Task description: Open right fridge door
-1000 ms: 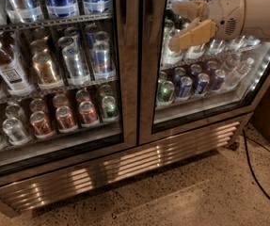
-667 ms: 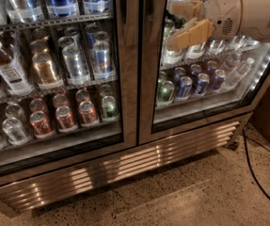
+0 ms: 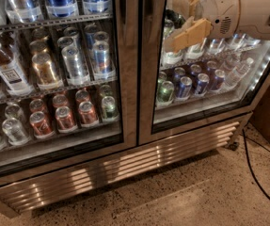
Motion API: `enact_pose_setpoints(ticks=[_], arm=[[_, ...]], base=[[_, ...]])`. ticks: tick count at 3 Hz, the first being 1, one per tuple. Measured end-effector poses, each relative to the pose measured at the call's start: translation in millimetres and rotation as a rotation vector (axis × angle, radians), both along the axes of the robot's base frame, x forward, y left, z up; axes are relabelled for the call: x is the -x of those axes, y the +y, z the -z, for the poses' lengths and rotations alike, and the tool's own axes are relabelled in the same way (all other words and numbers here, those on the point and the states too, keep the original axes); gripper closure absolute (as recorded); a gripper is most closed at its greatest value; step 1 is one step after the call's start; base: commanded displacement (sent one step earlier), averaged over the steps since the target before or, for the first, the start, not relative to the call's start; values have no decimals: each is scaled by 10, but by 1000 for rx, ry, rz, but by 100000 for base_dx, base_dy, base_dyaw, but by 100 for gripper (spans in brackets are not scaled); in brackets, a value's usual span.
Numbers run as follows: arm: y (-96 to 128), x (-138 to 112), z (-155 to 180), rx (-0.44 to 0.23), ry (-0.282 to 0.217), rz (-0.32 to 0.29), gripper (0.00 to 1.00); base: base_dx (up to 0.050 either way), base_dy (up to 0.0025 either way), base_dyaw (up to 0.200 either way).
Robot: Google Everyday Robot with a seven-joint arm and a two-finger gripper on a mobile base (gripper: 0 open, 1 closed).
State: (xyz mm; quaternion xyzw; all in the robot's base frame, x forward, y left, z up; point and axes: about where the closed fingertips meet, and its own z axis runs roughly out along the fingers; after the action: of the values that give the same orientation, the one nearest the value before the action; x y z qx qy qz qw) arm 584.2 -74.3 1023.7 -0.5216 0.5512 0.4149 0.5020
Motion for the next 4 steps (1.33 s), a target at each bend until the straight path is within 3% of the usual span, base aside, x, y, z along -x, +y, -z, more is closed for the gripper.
enact_pose_setpoints(ticks=[1, 2, 3, 4], arm=[[20, 119, 17, 31, -10, 59, 0], [106, 149, 198, 45, 32, 71, 0], [110, 155, 201, 45, 32, 68, 0], [200, 351, 181, 47, 17, -20, 0]], base=[[0, 0, 0], [0, 0, 0], [0, 0, 0], [0, 0, 0]])
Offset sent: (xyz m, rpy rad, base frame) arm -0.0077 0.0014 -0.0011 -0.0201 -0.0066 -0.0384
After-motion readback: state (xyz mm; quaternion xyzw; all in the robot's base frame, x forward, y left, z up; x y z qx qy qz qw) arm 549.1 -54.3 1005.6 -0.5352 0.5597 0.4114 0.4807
